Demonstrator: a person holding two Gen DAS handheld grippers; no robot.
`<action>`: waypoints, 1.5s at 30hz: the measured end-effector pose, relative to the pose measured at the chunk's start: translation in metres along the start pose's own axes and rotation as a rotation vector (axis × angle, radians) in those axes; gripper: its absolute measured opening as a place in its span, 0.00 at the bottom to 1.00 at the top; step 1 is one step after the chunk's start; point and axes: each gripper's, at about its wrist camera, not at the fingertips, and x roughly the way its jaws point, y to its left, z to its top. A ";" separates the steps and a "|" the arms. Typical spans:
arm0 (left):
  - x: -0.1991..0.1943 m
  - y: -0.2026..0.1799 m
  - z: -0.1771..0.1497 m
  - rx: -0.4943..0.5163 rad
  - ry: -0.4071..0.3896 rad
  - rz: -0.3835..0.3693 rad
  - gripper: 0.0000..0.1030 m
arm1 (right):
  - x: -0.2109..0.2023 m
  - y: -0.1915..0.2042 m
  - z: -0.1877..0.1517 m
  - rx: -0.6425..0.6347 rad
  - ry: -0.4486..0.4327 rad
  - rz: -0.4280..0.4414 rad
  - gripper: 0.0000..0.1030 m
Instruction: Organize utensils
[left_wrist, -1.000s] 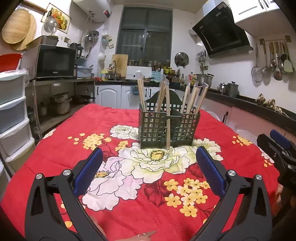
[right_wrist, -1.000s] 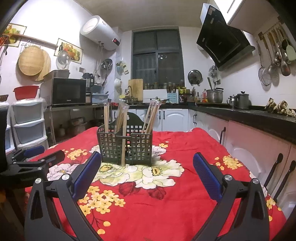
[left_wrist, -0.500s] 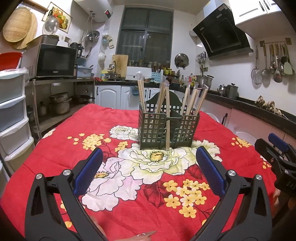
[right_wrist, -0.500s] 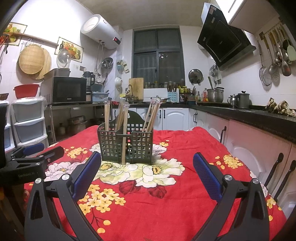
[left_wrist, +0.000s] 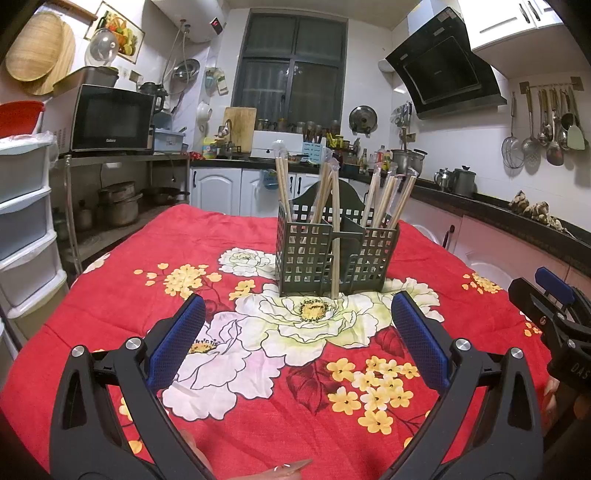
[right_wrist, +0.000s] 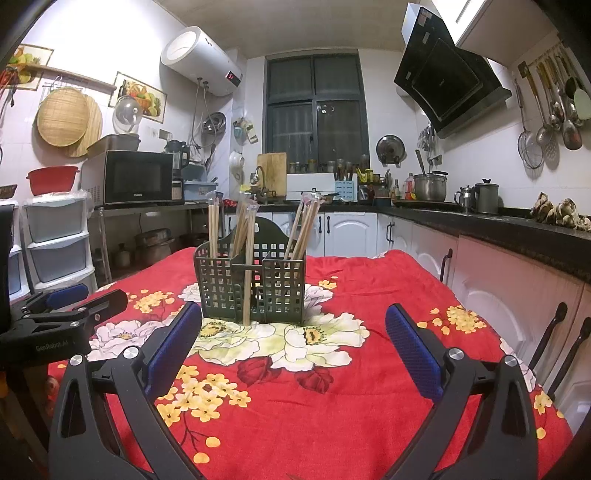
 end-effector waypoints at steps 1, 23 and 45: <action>0.000 0.000 0.001 0.002 -0.001 0.000 0.90 | 0.000 0.000 0.000 0.000 0.000 0.000 0.94; 0.001 0.002 -0.001 -0.003 0.001 0.001 0.90 | 0.001 -0.001 -0.001 0.000 0.001 0.001 0.94; 0.028 0.045 0.021 -0.113 0.181 0.113 0.90 | 0.025 -0.033 0.003 0.054 0.150 -0.081 0.94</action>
